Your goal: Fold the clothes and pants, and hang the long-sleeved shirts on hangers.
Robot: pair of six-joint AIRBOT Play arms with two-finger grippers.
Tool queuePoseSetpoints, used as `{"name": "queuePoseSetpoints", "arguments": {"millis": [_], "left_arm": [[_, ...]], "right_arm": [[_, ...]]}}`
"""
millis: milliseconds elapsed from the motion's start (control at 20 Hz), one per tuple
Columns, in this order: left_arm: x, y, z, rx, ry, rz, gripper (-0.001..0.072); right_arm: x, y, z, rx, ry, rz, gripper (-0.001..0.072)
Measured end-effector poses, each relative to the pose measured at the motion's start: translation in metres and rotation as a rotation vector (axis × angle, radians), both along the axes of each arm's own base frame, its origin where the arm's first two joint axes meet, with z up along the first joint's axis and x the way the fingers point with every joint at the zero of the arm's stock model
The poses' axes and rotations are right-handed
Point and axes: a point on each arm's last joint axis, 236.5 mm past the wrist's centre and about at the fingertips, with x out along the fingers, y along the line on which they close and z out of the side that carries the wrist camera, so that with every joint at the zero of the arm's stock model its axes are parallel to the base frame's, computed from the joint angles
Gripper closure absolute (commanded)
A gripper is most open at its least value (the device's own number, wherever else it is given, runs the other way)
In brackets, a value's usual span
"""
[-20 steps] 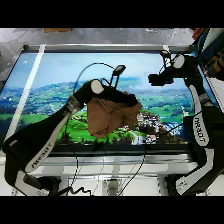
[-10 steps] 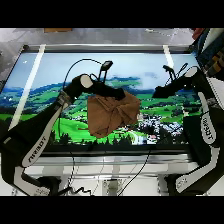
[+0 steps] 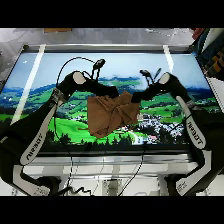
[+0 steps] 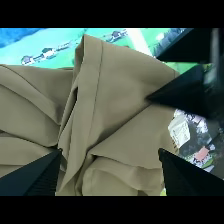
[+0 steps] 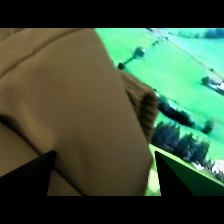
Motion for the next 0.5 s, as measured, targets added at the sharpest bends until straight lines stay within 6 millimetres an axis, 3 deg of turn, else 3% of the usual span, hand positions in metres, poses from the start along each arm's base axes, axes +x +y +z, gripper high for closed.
{"name": "queuePoseSetpoints", "arguments": {"millis": [250, 400, 500], "left_arm": [[-0.004, 0.001, -0.001, 0.002, 0.02, -0.011, -0.0002], [-0.009, 0.001, -0.003, 0.006, 0.036, -0.024, -0.0002], [-0.012, 0.001, -0.004, 0.009, 0.044, -0.031, -0.0002]], "right_arm": [[0.014, -0.021, -0.017, -0.115, -0.01, -0.149, 0.0024], [0.002, -0.036, -0.036, -0.126, 0.094, -0.209, 0.0085], [-0.01, -0.036, -0.043, -0.085, 0.175, -0.209, 0.0095]]}}
